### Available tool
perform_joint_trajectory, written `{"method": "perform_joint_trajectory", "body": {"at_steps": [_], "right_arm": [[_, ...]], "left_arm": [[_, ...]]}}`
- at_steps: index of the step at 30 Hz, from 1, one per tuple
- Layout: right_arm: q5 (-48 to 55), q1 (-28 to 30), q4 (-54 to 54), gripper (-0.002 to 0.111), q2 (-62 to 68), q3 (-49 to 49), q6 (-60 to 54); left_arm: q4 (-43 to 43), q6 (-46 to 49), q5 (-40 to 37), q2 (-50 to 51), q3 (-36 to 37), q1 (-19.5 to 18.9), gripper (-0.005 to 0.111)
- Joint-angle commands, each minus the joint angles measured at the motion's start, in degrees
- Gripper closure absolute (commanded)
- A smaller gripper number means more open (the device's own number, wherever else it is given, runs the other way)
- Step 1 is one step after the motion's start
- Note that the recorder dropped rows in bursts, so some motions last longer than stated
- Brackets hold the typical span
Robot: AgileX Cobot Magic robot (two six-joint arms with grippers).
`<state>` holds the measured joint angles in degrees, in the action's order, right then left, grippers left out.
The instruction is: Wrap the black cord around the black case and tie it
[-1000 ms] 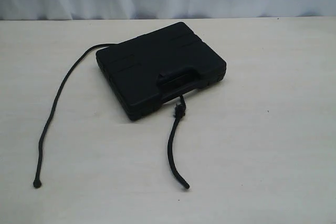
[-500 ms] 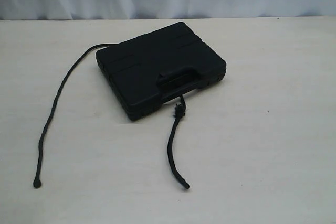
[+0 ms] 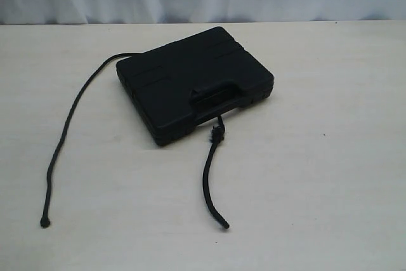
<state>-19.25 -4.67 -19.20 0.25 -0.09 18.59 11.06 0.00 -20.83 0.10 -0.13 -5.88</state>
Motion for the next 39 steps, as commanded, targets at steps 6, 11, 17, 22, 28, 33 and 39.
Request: {"method": "perform_joint_trajectory", "body": {"at_steps": [6,11,17,22,28,33,39], "right_arm": [[-0.7,-0.1,1.4,0.104,20.0,-14.2,0.9],[9.4,-0.1,7.6,0.104,42.7,-24.7,0.9],[18.1,-0.1,6.9,0.104,67.0,-31.6,2.7],[14.9,-3.3,5.1,0.104,81.8,-32.0,4.6],[23.5,-7.7,11.7,0.104,95.6,-40.8,4.3],[38.0,-8.9,2.8,0.104,101.4,-50.0,-13.8],[55.3,-3.2,-43.6,0.104,103.9,-55.5,-61.1]], "left_arm": [[0.0,0.0,0.5,-0.1,0.1,0.6,0.107],[0.0,0.0,0.3,-0.1,0.1,0.6,0.107],[0.0,0.0,0.3,-0.1,0.1,0.6,0.107],[0.0,0.0,0.3,-0.1,0.1,0.6,0.107],[0.0,0.0,0.3,-0.1,0.1,0.6,0.107],[0.0,0.0,0.3,-0.1,0.1,0.6,0.107],[0.0,0.0,0.3,-0.1,0.1,0.6,0.107]]}}
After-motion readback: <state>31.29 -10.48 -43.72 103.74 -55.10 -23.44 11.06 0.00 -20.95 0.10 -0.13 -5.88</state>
